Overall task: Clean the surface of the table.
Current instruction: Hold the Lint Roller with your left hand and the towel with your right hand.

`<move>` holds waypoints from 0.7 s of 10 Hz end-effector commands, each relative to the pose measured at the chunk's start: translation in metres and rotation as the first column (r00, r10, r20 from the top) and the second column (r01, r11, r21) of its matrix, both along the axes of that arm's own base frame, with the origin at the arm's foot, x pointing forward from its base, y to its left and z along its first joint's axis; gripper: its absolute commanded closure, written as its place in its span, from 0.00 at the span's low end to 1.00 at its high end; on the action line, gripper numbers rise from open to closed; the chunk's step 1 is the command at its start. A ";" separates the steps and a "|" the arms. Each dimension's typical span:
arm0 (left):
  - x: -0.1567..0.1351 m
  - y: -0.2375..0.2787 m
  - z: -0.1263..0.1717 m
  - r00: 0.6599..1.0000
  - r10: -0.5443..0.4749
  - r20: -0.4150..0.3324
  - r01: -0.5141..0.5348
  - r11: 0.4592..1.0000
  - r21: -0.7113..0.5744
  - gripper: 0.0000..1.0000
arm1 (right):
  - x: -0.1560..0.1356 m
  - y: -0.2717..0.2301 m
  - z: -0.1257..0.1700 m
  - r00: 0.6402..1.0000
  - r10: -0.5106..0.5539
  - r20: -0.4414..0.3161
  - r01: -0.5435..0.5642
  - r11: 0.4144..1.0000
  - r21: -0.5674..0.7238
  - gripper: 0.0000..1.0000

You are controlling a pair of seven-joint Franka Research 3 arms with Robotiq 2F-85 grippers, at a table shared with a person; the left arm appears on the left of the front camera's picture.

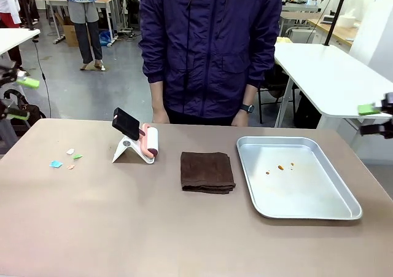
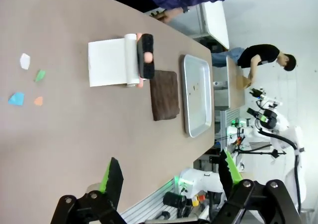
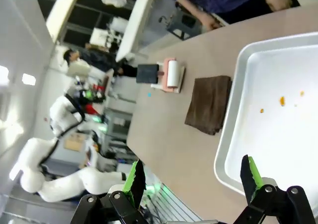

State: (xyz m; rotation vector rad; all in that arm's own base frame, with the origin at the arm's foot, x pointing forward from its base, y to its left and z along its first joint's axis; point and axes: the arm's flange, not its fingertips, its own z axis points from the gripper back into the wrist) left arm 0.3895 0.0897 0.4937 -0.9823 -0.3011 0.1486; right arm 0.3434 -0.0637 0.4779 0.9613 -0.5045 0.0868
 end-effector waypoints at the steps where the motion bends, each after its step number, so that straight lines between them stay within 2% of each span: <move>1: 0.018 -0.025 0.020 0.991 0.005 -0.130 0.005 0.997 0.072 0.00 | -0.004 0.081 0.009 0.995 0.099 -0.005 -0.099 0.989 -0.107 0.00; 2: 0.026 -0.040 0.025 0.986 0.034 -0.163 -0.015 0.993 0.116 0.00 | 0.003 0.118 0.015 0.994 0.111 -0.008 -0.110 0.980 -0.164 0.00; 3: 0.032 -0.059 0.025 0.987 -0.010 -0.158 0.039 0.983 0.180 0.00 | 0.009 0.155 0.018 0.990 0.140 -0.018 -0.141 0.968 -0.206 0.00; 5: 0.053 -0.102 0.019 0.980 -0.038 -0.196 0.093 0.956 0.279 0.00 | 0.020 0.228 0.010 0.999 0.042 -0.030 -0.049 0.955 -0.292 0.00; 7: 0.081 -0.137 0.000 0.976 0.037 -0.214 0.041 0.937 0.347 0.00 | 0.023 0.280 -0.009 0.997 0.036 -0.063 -0.057 0.929 -0.365 0.00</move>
